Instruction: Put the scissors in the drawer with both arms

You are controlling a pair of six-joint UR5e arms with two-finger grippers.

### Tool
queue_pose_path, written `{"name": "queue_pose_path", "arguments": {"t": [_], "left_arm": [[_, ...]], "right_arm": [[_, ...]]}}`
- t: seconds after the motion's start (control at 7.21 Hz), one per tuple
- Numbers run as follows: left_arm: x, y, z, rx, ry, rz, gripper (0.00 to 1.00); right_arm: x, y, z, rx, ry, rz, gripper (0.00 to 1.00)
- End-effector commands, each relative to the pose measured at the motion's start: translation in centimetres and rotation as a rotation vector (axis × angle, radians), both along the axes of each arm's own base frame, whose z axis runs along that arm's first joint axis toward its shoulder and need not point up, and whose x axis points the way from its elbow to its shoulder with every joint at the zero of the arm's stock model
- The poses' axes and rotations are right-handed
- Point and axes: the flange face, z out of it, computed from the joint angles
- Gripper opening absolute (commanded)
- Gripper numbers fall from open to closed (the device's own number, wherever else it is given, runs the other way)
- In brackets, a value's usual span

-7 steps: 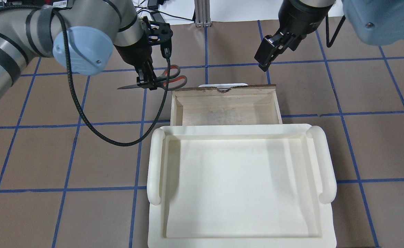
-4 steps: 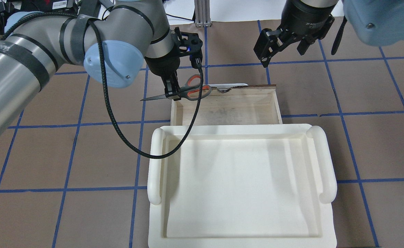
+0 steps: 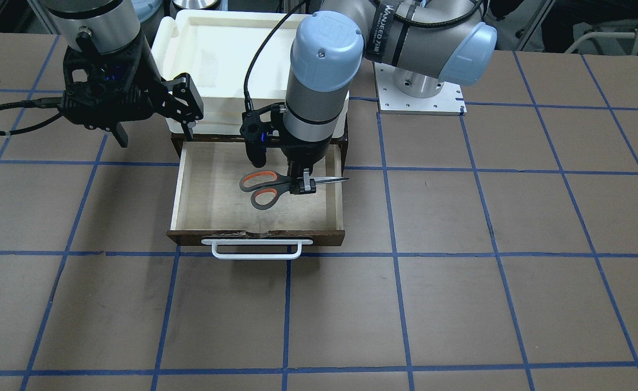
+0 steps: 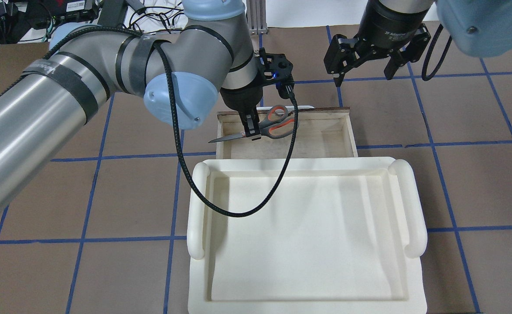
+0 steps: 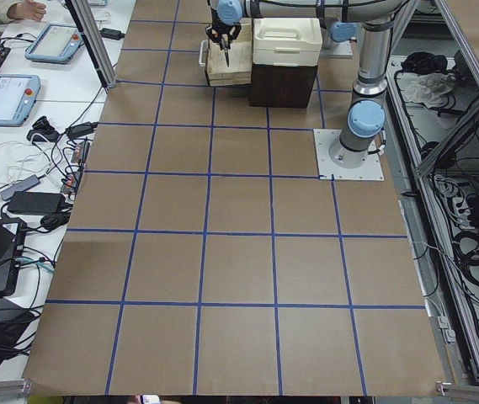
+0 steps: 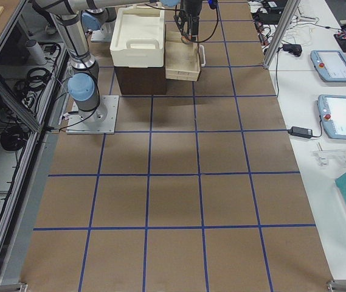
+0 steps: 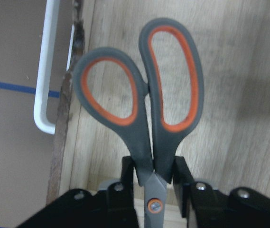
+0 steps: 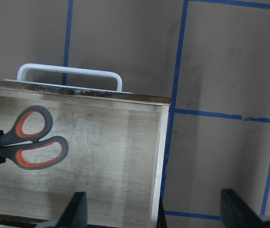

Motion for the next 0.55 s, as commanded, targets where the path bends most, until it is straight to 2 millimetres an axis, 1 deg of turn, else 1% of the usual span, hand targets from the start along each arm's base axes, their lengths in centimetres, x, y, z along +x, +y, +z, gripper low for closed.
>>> {"name": "queue_pose_path", "arguments": {"t": [0.0, 0.14, 0.28, 0.42], "left_arm": [[-1.7, 0.3, -1.5, 0.006, 0.002, -0.003, 0.00], [-2.6, 0.8, -2.0, 0.011, -0.004, -0.027, 0.00], [-3.1, 0.8, -2.8, 0.016, -0.008, -0.028, 0.00], [-3.4, 0.4, -3.0, -0.003, 0.004, -0.017, 0.00]], "right_arm": [[-1.2, -0.3, 0.0, 0.002, 0.001, -0.080, 1.00], [-1.1, -0.3, 0.0, 0.001, 0.000, -0.079, 1.00], [-1.1, -0.3, 0.0, 0.004, 0.001, -0.079, 1.00], [-1.1, -0.3, 0.0, 0.004, 0.001, -0.079, 1.00]]}}
